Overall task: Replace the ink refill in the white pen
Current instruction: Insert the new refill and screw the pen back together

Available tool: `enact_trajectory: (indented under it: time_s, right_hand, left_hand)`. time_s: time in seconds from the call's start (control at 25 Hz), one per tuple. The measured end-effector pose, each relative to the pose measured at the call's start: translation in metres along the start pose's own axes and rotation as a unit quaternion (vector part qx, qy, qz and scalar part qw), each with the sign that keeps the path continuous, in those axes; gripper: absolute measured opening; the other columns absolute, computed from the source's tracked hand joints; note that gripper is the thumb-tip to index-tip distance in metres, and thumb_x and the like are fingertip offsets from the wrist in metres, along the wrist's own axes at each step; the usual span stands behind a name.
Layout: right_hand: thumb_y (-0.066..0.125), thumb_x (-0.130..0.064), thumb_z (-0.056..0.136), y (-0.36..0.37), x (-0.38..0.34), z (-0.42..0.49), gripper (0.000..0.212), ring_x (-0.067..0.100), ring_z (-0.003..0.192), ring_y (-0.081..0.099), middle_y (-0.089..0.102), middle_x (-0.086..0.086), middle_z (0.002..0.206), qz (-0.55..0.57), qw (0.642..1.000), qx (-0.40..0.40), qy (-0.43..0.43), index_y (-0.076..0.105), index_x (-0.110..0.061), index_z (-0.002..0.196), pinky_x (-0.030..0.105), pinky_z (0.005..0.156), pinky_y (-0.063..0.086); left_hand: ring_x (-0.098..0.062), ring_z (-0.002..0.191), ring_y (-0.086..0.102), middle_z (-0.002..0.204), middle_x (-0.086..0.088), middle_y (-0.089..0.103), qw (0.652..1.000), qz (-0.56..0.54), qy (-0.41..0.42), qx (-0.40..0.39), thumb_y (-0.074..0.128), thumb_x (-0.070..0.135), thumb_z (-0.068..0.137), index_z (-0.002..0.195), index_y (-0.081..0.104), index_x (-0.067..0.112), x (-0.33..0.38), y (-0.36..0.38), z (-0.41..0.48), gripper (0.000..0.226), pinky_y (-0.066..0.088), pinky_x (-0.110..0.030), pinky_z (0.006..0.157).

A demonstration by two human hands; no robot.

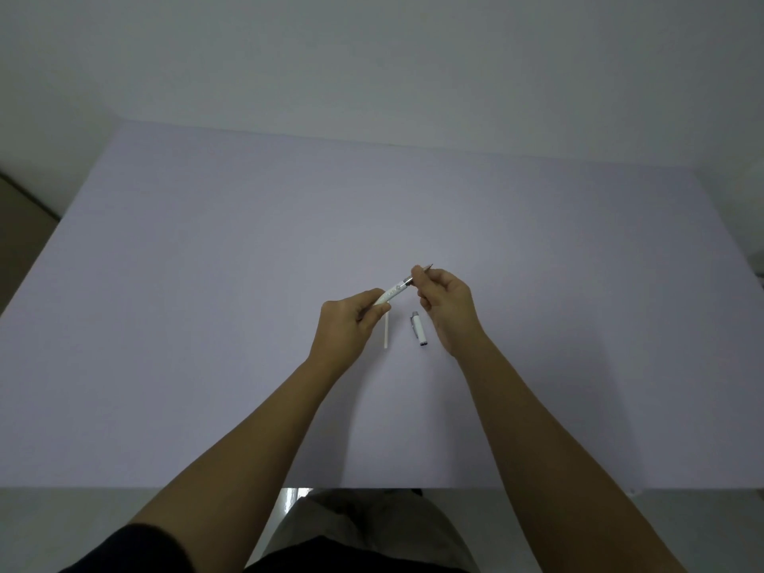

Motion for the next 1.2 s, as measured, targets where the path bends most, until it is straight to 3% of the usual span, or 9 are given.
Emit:
enact_trajectory:
  time_s: [0.16, 0.28, 0.44, 0.56, 0.72, 0.84, 1.0, 1.12, 1.2]
  right_hand:
    - [0.055, -0.024, 0.092, 0.001, 0.001, -0.002, 0.013, -0.003, 0.070, 0.058, 0.071, -0.014, 0.088, 0.034, 0.999, -0.030, 0.021, 0.068, -0.024, 0.095, 0.014, 0.072, 0.047]
    - [0.061, -0.031, 0.088, 0.001, -0.001, -0.004, 0.016, 0.000, 0.063, 0.053, 0.064, -0.014, 0.069, 0.000, 1.000, -0.001, 0.009, 0.070, -0.021, 0.079, 0.019, 0.070, 0.044]
    - [0.057, -0.021, 0.091, 0.000, 0.001, -0.005, 0.014, -0.002, 0.070, 0.058, 0.072, -0.012, 0.088, 0.055, 0.998, -0.031, 0.014, 0.071, -0.025, 0.090, 0.015, 0.071, 0.047]
    - [0.064, -0.028, 0.086, -0.002, 0.000, -0.005, 0.011, 0.000, 0.065, 0.054, 0.066, -0.015, 0.071, 0.001, 1.000, -0.002, -0.001, 0.071, -0.023, 0.079, 0.021, 0.072, 0.043]
    - [0.058, -0.025, 0.090, -0.002, 0.001, -0.005, 0.014, -0.004, 0.070, 0.059, 0.074, -0.014, 0.085, 0.043, 0.999, -0.021, 0.005, 0.072, -0.026, 0.086, 0.015, 0.070, 0.047]
    - [0.065, -0.030, 0.085, -0.004, -0.003, -0.004, 0.014, -0.002, 0.064, 0.056, 0.067, -0.014, 0.071, 0.010, 1.000, 0.010, -0.011, 0.071, -0.025, 0.074, 0.020, 0.070, 0.044]
    - [0.056, -0.023, 0.091, -0.003, 0.000, -0.004, 0.014, -0.006, 0.078, 0.062, 0.074, -0.017, 0.092, 0.040, 0.997, -0.063, 0.019, 0.069, -0.027, 0.095, 0.012, 0.069, 0.047]
    - [0.064, -0.030, 0.086, -0.004, 0.000, -0.004, 0.012, -0.003, 0.066, 0.055, 0.067, -0.018, 0.069, -0.032, 0.999, -0.008, 0.000, 0.072, -0.025, 0.079, 0.020, 0.070, 0.043]
    - [0.064, -0.033, 0.085, -0.004, 0.000, -0.004, 0.012, -0.001, 0.065, 0.052, 0.065, -0.018, 0.069, -0.024, 1.000, 0.004, 0.000, 0.071, -0.025, 0.079, 0.021, 0.069, 0.041]
  left_hand:
    - [-0.032, 0.056, 0.060, 0.059, -0.015, 0.060, 1.000, 0.013, 0.010, 0.002, 0.059, 0.021, 0.089, 0.095, 0.067, 0.013, 0.004, -0.001, -0.001, 0.013, 0.048, -0.041, 0.054]
    - [-0.033, 0.055, 0.059, 0.060, -0.017, 0.061, 1.000, 0.019, 0.012, -0.003, 0.059, 0.022, 0.089, 0.095, 0.067, 0.013, 0.005, 0.000, -0.002, 0.013, 0.048, -0.042, 0.054]
    - [-0.031, 0.054, 0.058, 0.059, -0.016, 0.060, 1.000, 0.014, 0.007, 0.002, 0.059, 0.023, 0.089, 0.094, 0.067, 0.014, 0.005, -0.002, -0.003, 0.013, 0.046, -0.039, 0.053]
    - [-0.030, 0.053, 0.056, 0.058, -0.015, 0.058, 1.000, 0.015, 0.012, 0.000, 0.059, 0.022, 0.089, 0.094, 0.067, 0.014, 0.006, -0.002, -0.004, 0.012, 0.042, -0.033, 0.051]
    - [-0.022, 0.048, 0.047, 0.057, -0.015, 0.058, 1.000, 0.020, 0.013, -0.001, 0.059, 0.021, 0.089, 0.094, 0.067, 0.014, 0.008, -0.001, -0.003, 0.012, 0.037, -0.028, 0.048]
    - [-0.019, 0.048, 0.043, 0.057, -0.015, 0.057, 1.000, 0.019, 0.014, -0.002, 0.059, 0.021, 0.089, 0.093, 0.067, 0.013, 0.010, -0.001, -0.003, 0.012, 0.033, -0.025, 0.048]
    - [-0.018, 0.047, 0.045, 0.056, -0.010, 0.057, 1.000, 0.017, 0.013, 0.007, 0.059, 0.020, 0.089, 0.096, 0.067, 0.013, 0.010, -0.003, -0.003, 0.013, 0.034, -0.020, 0.048]
    - [-0.014, 0.046, 0.040, 0.055, -0.004, 0.050, 1.000, 0.015, 0.013, 0.007, 0.059, 0.020, 0.089, 0.096, 0.067, 0.013, 0.011, -0.002, -0.002, 0.013, 0.031, -0.015, 0.047]
    - [-0.018, 0.048, 0.043, 0.055, -0.007, 0.052, 1.000, 0.013, 0.013, 0.003, 0.059, 0.021, 0.089, 0.096, 0.067, 0.013, 0.012, -0.001, -0.002, 0.013, 0.033, -0.019, 0.048]
Point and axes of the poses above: each hand's wrist, its own z-axis towards the middle knuckle, its own y-axis out of the palm, x = y × z, the point moved 3 cm from there along z, towards the middle knuckle
